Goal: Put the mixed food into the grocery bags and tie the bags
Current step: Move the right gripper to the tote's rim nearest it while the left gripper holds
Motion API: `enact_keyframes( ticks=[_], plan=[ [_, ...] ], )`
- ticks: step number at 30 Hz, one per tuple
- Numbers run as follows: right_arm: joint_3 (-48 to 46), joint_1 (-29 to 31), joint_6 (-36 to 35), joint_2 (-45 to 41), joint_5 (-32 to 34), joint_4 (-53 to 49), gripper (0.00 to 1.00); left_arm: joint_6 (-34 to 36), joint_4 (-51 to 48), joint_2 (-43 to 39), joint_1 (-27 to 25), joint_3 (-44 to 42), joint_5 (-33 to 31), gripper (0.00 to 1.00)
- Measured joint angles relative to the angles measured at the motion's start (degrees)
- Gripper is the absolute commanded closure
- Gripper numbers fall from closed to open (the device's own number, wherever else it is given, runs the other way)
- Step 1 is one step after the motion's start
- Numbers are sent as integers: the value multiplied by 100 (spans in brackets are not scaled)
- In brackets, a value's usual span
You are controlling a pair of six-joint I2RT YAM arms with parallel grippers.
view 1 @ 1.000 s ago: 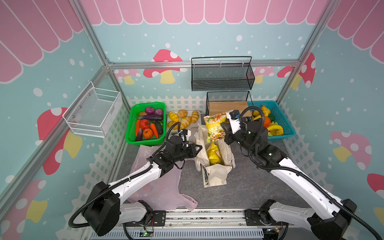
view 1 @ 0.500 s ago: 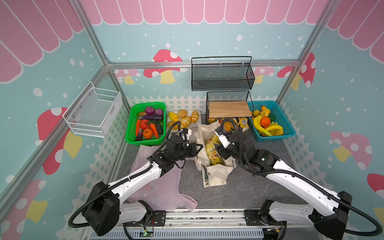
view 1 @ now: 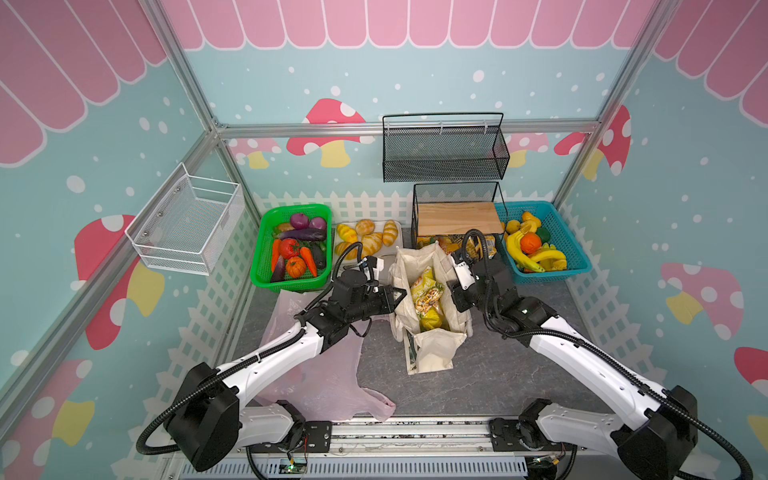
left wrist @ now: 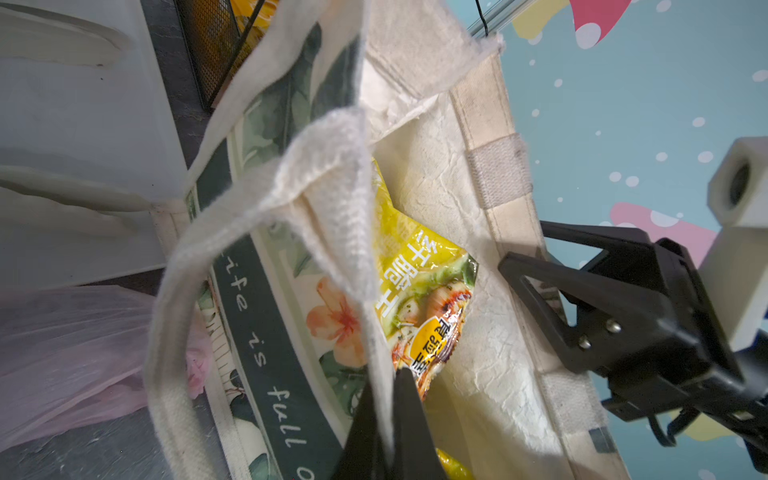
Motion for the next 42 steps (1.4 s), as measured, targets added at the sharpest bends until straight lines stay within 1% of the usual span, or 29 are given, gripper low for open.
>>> enact_keyframes(
  ticks=[1,4,9,11,15,20,23,29,33,36,37,38,40,42],
  plan=[
    [0,-31,11,-2,15,-26,99,2,-37,0,-33,50,0,100],
    [37,-125,-11,-173,299,-251,100,7,-149,0,-219,256,2,100],
    [317,-343,-70,-726,1123,-767,100,-2,-63,13,-815,581,4,100],
    [470,-466,-122,-848,1447,-848,100,-2,13,138,-968,796,44,100],
    [573,-688,-195,-782,1880,-907,100,-2,13,557,-999,1239,13,100],
    [627,-927,-249,-332,2168,-953,100,-2,-149,1250,-992,1731,-20,100],
    [632,-999,-280,-160,2162,-955,100,22,-284,1497,-992,1860,-35,100],
    [629,-1014,-365,-107,2004,-942,100,173,-470,1521,-968,1891,-164,100],
    [629,-1016,-391,-66,1705,-876,100,212,-562,1519,-804,1891,-151,100],
    [614,-1027,-400,-26,1279,-765,100,210,-586,1458,-592,1805,-144,100],
    [610,-1040,-402,-4,1086,-704,97,210,-584,1412,-531,1744,-146,100],
    [601,-1045,-402,17,927,-643,91,203,-584,1355,-470,1674,-146,100],
    [579,-1047,-409,92,507,-511,75,168,-577,1222,-345,1499,-146,100],
    [575,-1047,-398,164,168,-378,61,127,-579,1123,-256,1340,-129,100]
  ],
)
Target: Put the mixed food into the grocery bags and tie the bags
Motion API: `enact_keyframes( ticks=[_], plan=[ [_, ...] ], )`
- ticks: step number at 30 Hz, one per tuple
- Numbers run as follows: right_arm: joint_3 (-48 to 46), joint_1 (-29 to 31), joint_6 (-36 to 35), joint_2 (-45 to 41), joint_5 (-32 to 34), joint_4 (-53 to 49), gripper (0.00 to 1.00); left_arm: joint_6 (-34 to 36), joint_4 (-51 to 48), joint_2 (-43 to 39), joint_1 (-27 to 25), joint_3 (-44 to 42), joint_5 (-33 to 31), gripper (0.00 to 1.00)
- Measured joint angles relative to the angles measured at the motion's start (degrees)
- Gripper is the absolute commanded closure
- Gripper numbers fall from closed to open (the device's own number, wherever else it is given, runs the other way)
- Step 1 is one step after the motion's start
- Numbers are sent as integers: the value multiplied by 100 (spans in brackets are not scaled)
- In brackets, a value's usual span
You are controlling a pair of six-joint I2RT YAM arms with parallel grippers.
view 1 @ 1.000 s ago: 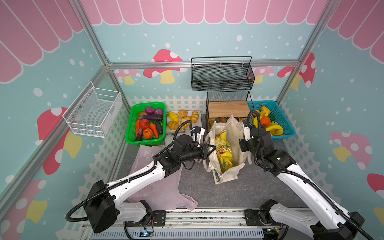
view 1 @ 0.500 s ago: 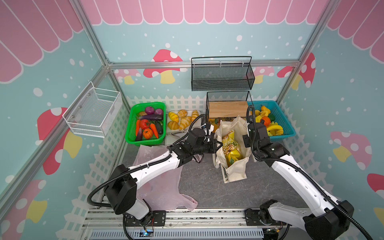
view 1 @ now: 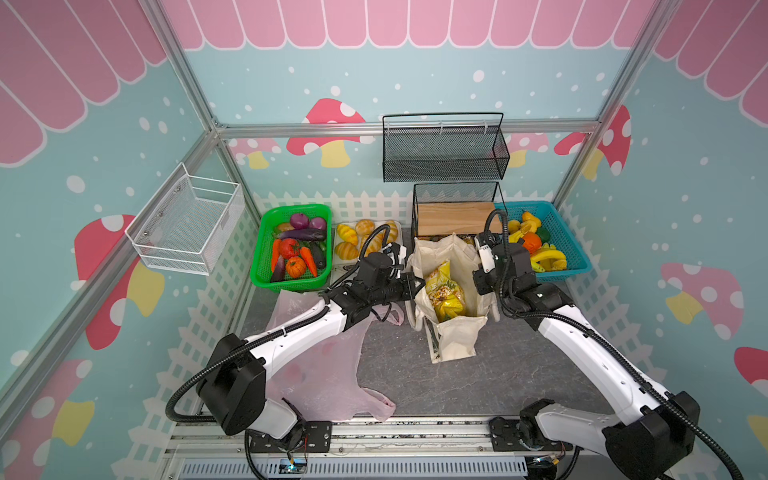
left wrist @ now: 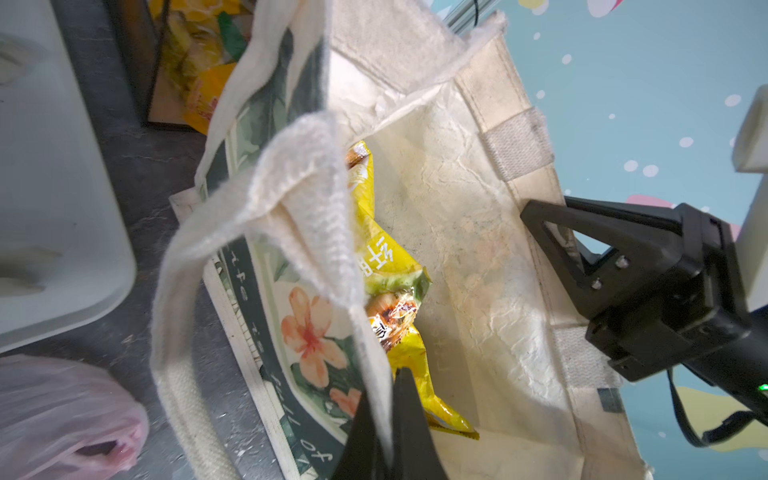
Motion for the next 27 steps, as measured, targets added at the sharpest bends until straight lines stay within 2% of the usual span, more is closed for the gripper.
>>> enact_keyframes(
  ticks=[1,4,12,18,19,22,27],
  plan=[
    [-2,-2,-15,13,-140,52,55,-2,0,-24,39,-57,7,100],
    [-4,-66,2,-37,-503,179,46,-2,9,-72,114,-138,37,100],
    [-146,-262,118,-555,-1403,693,42,2,42,-247,271,-321,122,100],
    [-437,-262,323,-398,-1810,946,39,-4,48,-293,345,-358,192,100],
    [-466,-262,365,-308,-1862,975,41,-11,55,-291,345,-358,216,100],
    [-527,-262,452,-26,-1993,1014,56,-50,101,-289,352,-358,302,100],
    [-627,-267,601,24,-2201,1263,67,26,33,-286,365,-341,260,100]
  ],
)
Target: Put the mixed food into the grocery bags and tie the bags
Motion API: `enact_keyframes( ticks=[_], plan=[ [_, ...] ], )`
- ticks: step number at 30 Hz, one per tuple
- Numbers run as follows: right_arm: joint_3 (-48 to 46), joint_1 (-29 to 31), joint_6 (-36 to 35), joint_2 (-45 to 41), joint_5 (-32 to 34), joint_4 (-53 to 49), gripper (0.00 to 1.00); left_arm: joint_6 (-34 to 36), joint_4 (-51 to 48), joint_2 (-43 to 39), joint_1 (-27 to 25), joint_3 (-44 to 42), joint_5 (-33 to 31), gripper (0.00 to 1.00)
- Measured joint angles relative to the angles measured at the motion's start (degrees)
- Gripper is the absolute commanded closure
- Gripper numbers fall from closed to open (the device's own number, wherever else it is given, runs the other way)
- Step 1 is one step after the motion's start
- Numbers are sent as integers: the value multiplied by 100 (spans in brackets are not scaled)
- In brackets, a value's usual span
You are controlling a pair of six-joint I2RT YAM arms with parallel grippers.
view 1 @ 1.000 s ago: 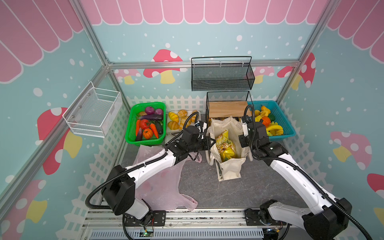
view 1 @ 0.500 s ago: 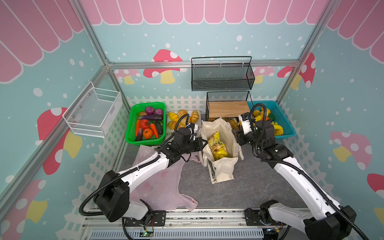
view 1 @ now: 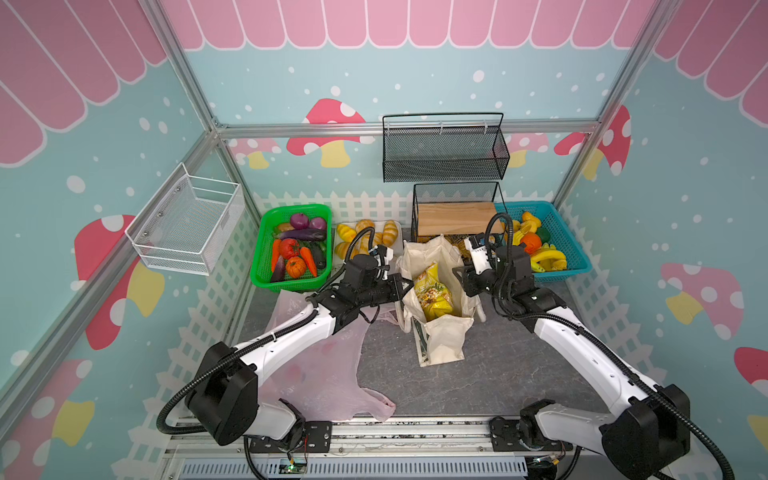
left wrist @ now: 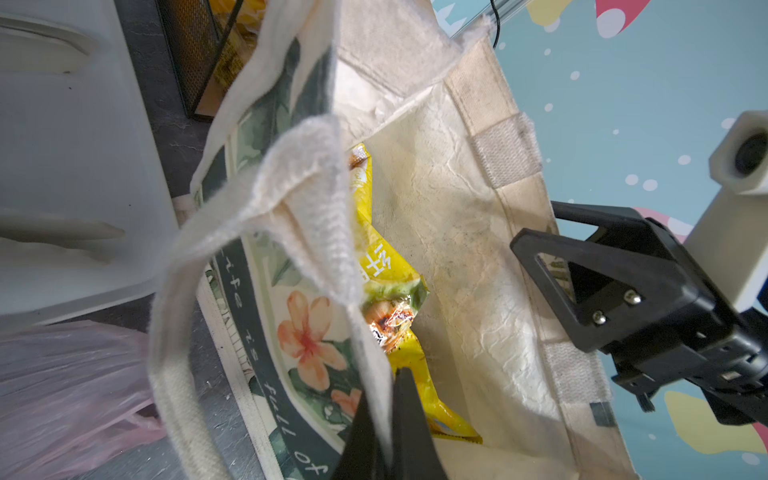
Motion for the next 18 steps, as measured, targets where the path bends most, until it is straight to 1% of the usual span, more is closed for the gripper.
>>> enact_keyframes(
  ticks=[2,4,5,7,9,10,11,12,15,18],
  plan=[
    [-39,0,50,-2,-118,138,76,46,-37,-2,15,4,-66,100],
    [-59,0,90,0,-149,210,88,85,-83,-2,37,17,-98,100],
    [-61,0,74,-2,-146,232,92,101,-101,-2,44,28,-98,97],
    [-63,2,61,0,-2,223,100,116,-142,-2,48,59,-92,78],
    [-61,4,0,0,286,155,100,162,-160,-2,52,92,-94,60],
    [-57,2,-50,0,466,90,100,166,-162,-4,61,109,-101,53],
    [-44,-9,-103,0,667,13,100,177,-166,-17,72,111,-114,44],
    [-26,-37,-153,0,857,-63,100,186,-203,-48,81,111,-138,38],
    [2,-219,-273,-68,1292,-299,100,260,-417,-267,118,109,-227,26],
    [2,-542,-361,-247,1528,-601,100,348,-590,-732,188,24,-380,20]
  ],
)
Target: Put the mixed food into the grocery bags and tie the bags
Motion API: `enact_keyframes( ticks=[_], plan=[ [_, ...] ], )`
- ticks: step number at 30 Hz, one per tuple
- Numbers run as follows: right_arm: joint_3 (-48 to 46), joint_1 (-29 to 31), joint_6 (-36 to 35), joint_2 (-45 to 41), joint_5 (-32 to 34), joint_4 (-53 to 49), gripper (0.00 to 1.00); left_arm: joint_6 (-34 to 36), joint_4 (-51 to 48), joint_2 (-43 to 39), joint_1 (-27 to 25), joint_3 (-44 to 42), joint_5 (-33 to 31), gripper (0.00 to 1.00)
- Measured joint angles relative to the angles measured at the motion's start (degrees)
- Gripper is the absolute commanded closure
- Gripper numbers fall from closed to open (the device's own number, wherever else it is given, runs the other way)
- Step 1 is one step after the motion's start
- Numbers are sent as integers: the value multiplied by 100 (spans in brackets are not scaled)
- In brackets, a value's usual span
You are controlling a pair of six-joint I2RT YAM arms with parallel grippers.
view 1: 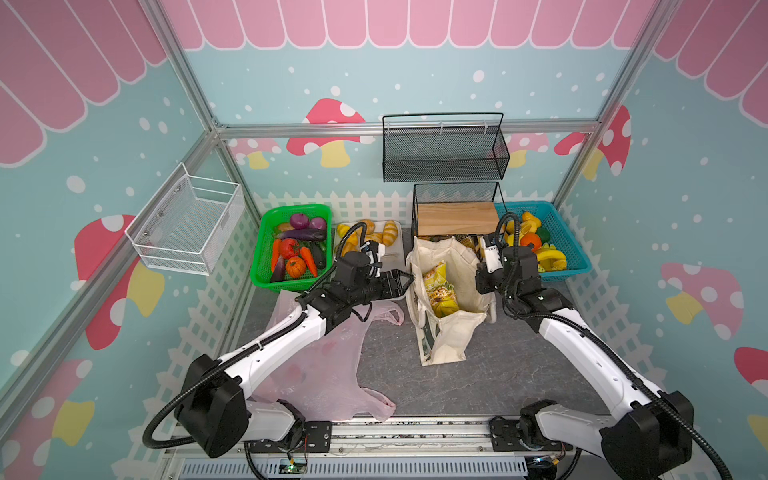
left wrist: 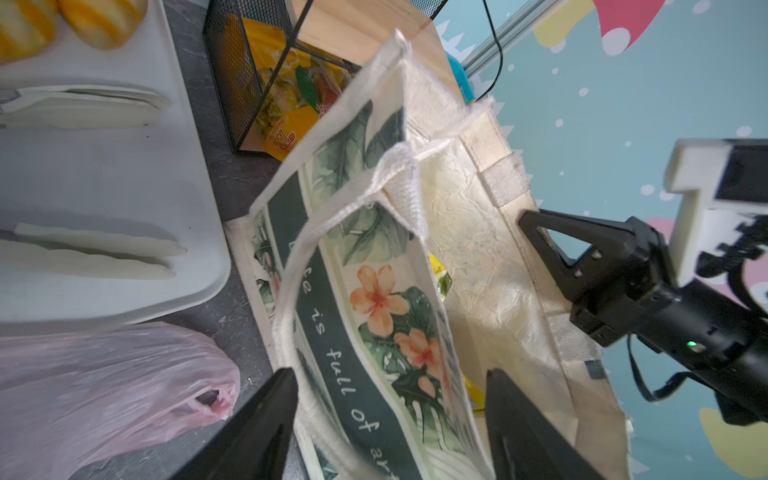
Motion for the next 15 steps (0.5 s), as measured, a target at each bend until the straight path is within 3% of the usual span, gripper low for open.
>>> enact_keyframes(
  ticks=[6,15],
  plan=[
    [61,-852,-179,-313,496,-476,100,262,-629,-826,203,-540,-737,19],
    [426,-1644,-337,-39,1008,-684,100,297,-1919,-549,133,-1519,-1825,20]
  ],
)
